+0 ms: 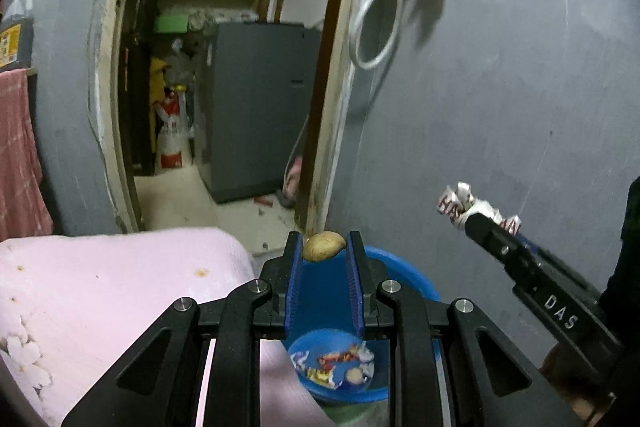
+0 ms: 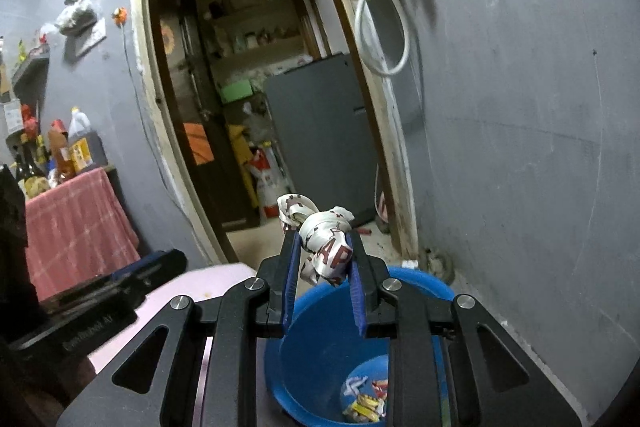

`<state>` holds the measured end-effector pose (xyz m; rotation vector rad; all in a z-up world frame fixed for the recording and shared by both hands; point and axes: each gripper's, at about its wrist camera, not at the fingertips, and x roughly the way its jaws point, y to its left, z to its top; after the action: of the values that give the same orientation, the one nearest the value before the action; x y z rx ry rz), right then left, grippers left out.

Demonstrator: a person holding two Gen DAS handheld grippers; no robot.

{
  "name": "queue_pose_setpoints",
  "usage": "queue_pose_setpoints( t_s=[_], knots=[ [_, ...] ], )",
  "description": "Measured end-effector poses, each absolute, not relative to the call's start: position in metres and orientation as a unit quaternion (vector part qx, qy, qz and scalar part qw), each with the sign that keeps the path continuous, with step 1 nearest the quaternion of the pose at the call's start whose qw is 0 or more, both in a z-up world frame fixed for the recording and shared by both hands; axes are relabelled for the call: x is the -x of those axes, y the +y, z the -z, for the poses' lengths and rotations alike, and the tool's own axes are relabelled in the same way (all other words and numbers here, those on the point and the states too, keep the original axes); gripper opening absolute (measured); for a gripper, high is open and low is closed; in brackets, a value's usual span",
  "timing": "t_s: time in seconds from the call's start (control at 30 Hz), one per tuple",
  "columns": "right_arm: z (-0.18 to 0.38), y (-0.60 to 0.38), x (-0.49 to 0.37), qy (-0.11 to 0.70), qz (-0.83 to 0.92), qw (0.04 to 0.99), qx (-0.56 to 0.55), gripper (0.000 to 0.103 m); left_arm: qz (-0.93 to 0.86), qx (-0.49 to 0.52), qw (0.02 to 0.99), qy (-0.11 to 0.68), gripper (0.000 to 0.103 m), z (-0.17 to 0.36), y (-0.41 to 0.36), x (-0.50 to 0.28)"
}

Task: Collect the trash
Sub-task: 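Carry the silver foil and brown lump over the blue bucket, then open both tools to drop the foil and lump into the bucket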

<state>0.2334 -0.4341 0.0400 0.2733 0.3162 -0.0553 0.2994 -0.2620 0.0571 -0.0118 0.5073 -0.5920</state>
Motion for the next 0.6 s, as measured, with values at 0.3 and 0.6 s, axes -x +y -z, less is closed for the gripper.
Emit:
queue_pose_setpoints(
  t_s=[0.3,0.6],
  knots=[
    [-0.026,-0.438,-0.237,0.180,0.026,0.973,-0.142,0.022,0.284,0.008,0.917,0.280,0.018,-0.032,-0.272,-0.312],
    [-0.012,-0.445,-0.247,0.212,0.024,0.965,-0.151,0.022,0.278,0.005,0.904,0.325,0.018,-0.012,-0.283,-0.325]
  ],
)
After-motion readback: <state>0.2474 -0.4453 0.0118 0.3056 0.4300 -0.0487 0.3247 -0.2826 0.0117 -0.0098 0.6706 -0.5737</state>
